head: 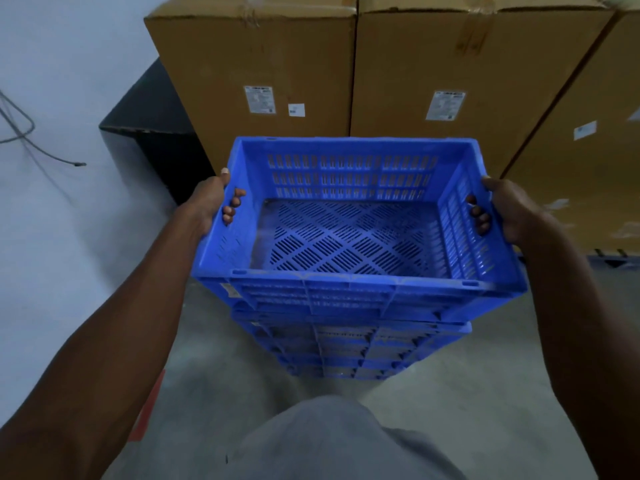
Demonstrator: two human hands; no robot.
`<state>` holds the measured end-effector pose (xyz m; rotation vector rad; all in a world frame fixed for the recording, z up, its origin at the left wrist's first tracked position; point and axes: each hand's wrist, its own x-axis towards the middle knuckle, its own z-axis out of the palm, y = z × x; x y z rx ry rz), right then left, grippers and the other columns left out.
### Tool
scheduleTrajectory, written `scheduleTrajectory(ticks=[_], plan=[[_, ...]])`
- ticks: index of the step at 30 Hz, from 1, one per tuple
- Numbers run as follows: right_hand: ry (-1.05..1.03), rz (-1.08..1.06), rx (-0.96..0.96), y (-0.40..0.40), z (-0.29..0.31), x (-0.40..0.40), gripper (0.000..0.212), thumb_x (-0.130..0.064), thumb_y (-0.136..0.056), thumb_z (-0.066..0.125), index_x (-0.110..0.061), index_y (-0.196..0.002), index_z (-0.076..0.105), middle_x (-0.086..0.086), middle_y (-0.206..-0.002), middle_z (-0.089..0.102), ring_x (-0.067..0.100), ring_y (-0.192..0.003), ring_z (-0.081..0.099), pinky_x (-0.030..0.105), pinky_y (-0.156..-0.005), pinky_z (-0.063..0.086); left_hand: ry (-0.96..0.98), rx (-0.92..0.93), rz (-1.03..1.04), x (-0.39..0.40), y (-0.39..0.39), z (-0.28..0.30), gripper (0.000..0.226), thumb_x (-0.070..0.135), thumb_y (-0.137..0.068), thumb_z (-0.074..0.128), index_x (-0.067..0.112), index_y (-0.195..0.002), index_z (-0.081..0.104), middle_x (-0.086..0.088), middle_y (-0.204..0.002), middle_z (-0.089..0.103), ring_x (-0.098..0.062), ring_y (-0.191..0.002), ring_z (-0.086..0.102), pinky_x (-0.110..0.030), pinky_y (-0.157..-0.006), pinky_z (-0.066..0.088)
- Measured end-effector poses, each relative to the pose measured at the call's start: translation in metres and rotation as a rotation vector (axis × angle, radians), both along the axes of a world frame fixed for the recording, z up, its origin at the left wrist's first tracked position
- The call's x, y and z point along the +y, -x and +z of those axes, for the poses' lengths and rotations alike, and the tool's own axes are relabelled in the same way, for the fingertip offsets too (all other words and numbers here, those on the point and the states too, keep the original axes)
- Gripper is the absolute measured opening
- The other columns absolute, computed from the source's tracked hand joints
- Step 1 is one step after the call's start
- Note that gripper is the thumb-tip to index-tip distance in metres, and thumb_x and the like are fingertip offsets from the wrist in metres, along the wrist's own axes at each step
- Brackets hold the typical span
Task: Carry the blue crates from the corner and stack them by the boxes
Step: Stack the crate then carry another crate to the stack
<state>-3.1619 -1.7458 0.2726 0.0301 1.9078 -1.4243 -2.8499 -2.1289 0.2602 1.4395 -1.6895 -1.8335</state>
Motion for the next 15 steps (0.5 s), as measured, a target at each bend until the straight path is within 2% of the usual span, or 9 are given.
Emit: scheduleTrajectory(ticks=[8, 15], plan=[[-0.008, -0.047, 0.044, 0.0010, -0.0009, 0.0001, 0.048, -0.052, -0.103, 0.030, -0.013, -0.082, 0.049, 0.002, -0.066, 0.037, 0.011, -0.040, 0.027, 0.012, -0.037, 0.024, 0.022, 0.002, -0.007, 0.0048, 0.0007, -0.0002, 0.061, 0.061, -0.103, 0.032, 0.007, -0.094, 0.061, 0.000, -0.068, 0.041, -0.007, -0.038, 0.029, -0.016, -0.036, 0.028], [-0.055, -0.082, 0.091, -0.0006, 0.0000, -0.0035, 0.050, -0.053, -0.104, 0.031, -0.011, -0.082, 0.050, 0.004, -0.065, 0.039, 0.012, -0.036, 0.030, 0.014, -0.035, 0.025, 0.055, -0.010, 0.018, 0.0093, 0.0021, 0.0010, 0.062, 0.061, -0.103, 0.034, 0.005, -0.099, 0.062, -0.001, -0.067, 0.040, -0.009, -0.040, 0.029, -0.017, -0.038, 0.029]])
